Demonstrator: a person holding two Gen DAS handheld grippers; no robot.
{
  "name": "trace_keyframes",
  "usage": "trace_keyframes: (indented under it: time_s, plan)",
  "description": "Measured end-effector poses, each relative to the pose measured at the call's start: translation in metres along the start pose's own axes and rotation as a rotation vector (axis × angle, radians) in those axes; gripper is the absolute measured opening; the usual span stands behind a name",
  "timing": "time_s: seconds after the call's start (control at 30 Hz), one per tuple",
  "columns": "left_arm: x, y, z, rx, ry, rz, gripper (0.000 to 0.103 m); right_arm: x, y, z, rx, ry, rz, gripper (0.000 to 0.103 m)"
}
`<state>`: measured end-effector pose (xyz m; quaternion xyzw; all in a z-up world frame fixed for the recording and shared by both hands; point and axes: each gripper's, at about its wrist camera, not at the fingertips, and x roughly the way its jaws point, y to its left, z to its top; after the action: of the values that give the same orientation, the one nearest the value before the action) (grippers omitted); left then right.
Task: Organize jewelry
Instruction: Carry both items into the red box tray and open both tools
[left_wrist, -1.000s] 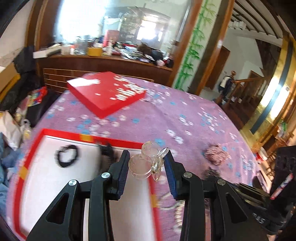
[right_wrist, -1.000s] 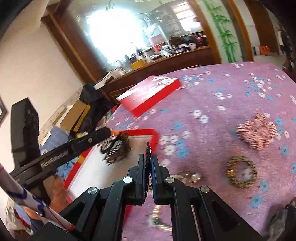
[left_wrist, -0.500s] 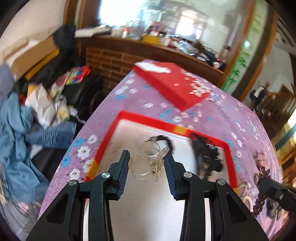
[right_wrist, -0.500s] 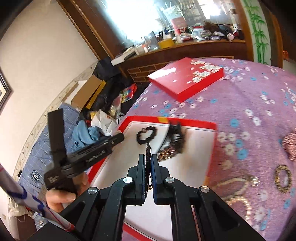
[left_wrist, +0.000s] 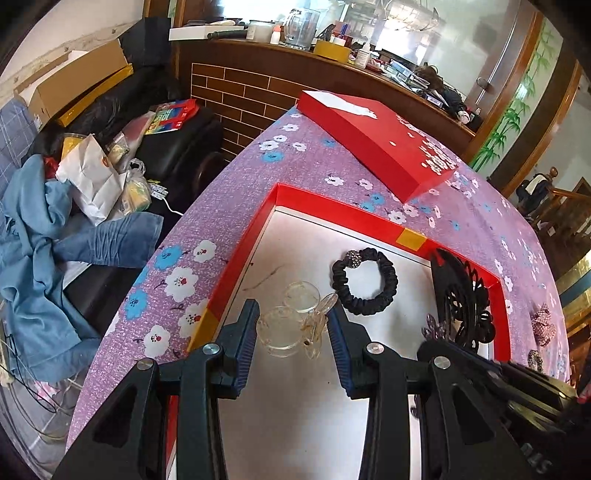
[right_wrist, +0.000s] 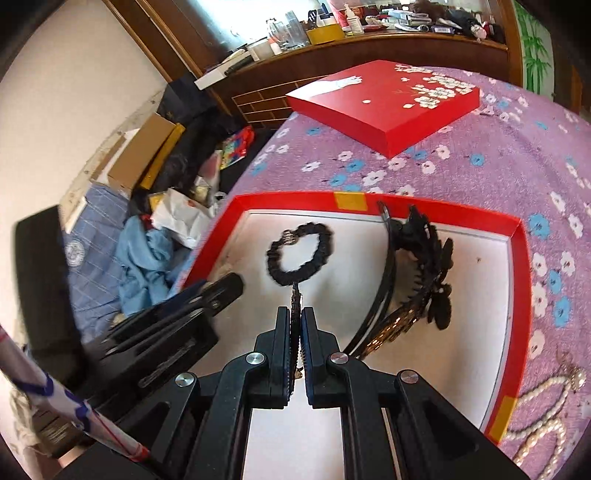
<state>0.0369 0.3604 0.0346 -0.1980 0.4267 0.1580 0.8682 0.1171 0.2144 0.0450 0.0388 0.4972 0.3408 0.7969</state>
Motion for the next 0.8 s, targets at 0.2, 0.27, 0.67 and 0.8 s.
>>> trace_keyframes:
  time_s: [0.2,0.27,0.67,0.8]
  plan:
    - [0.005,0.000,-0.001,0.002,0.019,0.013,0.036,0.003,-0.005,0.001,-0.004,-0.005,-0.041,0.008]
    - [0.004,0.000,-0.001,0.002,0.018,0.007,0.036,0.003,-0.009,0.001,0.004,-0.002,-0.042,0.008]
    - [-0.008,0.002,0.001,-0.016,-0.031,-0.046,0.043,-0.026,-0.016,-0.001,0.043,-0.050,0.023,0.016]
    - [-0.016,0.003,0.002,-0.028,-0.069,-0.070,0.043,-0.053,-0.018,-0.007,0.053,-0.089,0.068,0.016]
